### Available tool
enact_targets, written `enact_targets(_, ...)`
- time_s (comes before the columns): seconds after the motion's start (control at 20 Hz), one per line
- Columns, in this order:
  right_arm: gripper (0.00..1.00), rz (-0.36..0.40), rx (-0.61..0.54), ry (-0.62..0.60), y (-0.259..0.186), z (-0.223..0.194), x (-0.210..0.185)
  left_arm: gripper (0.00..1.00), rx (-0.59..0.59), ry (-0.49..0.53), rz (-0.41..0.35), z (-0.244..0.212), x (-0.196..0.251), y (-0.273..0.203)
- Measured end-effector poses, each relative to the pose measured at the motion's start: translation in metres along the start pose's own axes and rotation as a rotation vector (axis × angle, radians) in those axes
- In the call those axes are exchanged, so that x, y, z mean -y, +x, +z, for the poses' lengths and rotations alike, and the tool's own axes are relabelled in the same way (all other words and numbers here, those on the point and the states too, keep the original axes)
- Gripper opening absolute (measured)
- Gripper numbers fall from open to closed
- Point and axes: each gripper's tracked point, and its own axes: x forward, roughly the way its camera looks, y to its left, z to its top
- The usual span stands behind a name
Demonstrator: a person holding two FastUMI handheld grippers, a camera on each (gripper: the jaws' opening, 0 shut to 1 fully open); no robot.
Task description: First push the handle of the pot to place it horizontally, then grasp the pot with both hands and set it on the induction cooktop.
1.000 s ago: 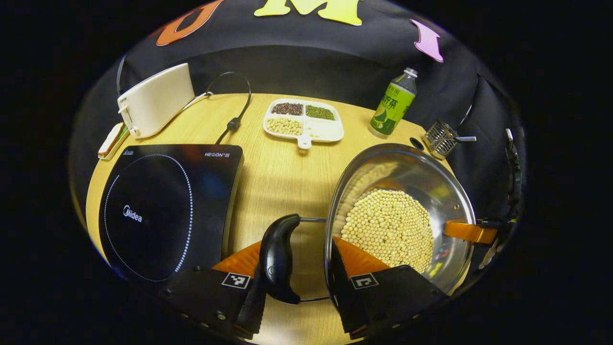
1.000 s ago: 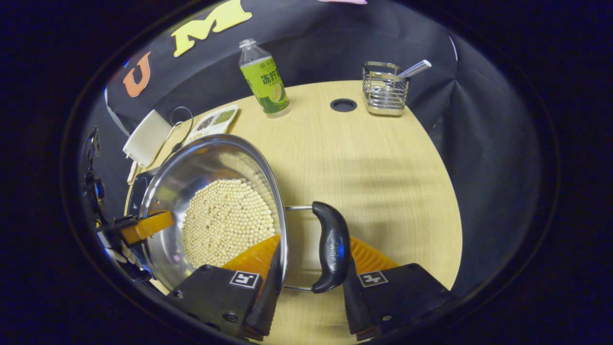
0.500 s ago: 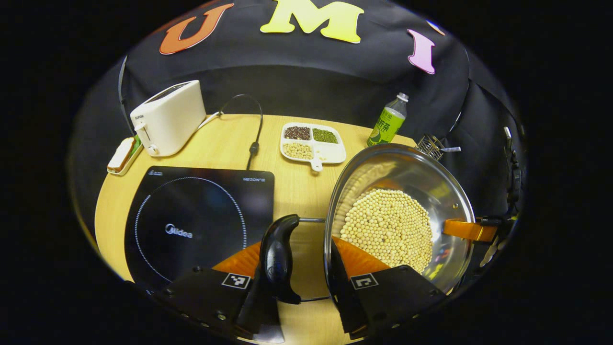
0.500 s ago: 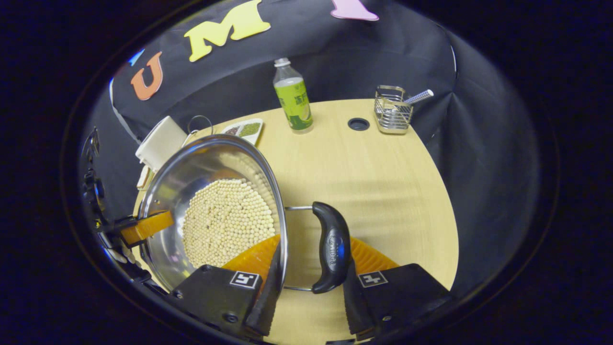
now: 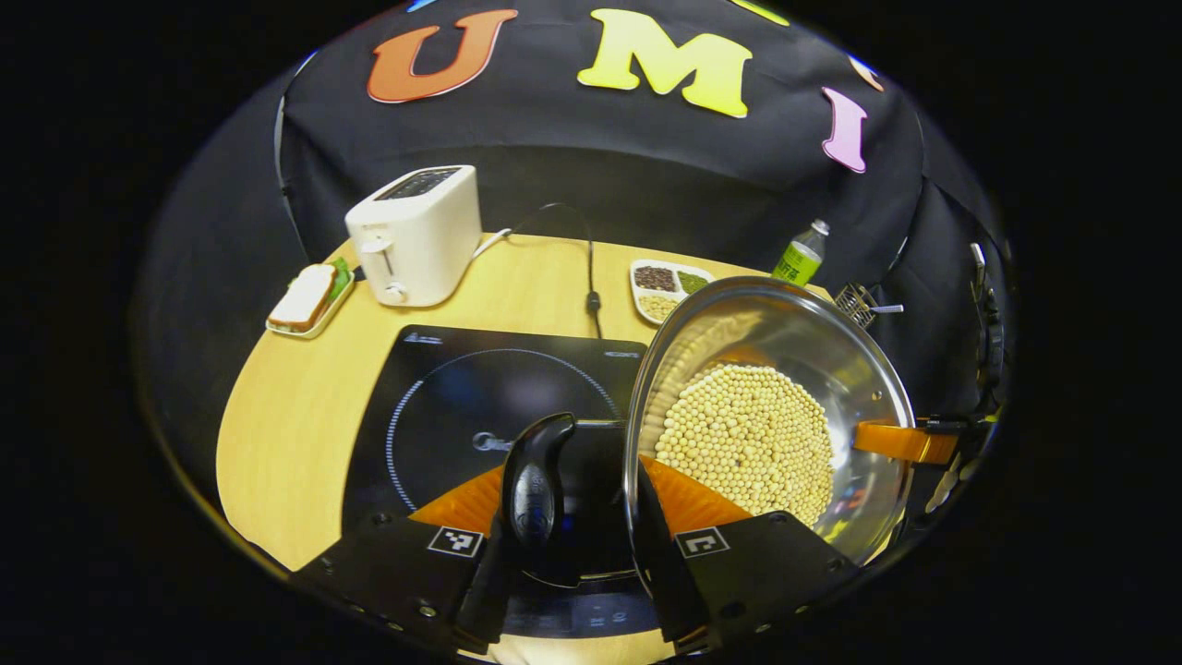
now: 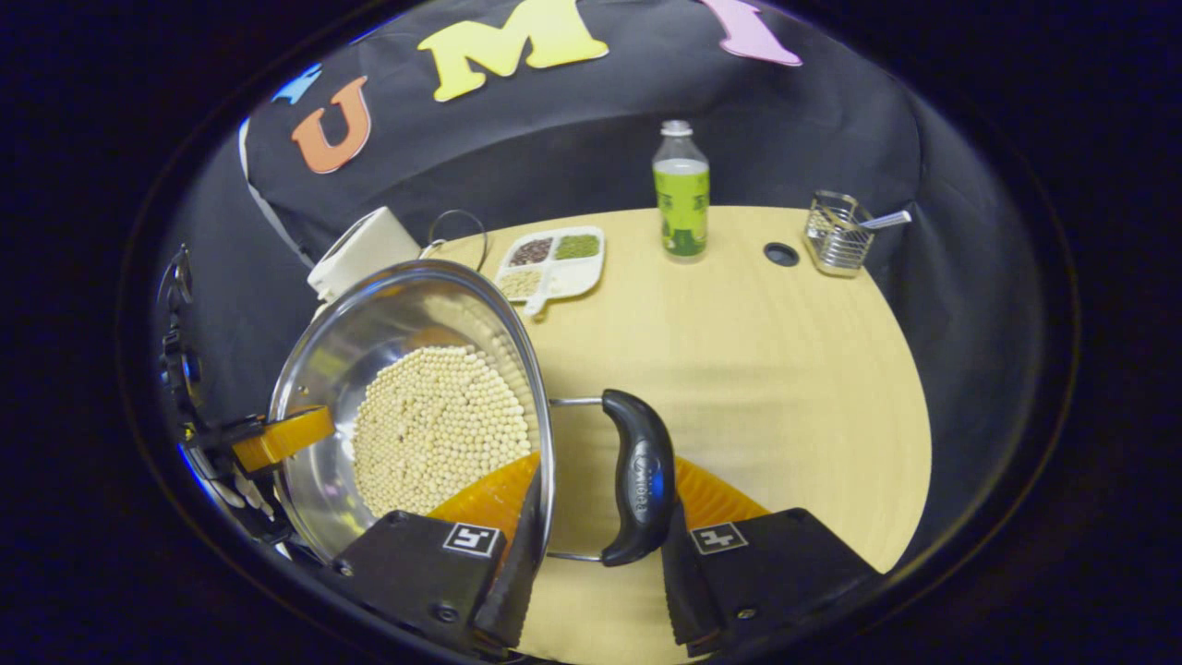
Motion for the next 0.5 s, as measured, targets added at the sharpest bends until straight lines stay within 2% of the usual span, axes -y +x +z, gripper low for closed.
enact_targets(0.5, 0.59, 0.012, -0.046, -0.001, 0.001, 0.002, 0.001, 0.61, -0.017, -0.021, 0.025, 0.007, -0.105, -0.006)
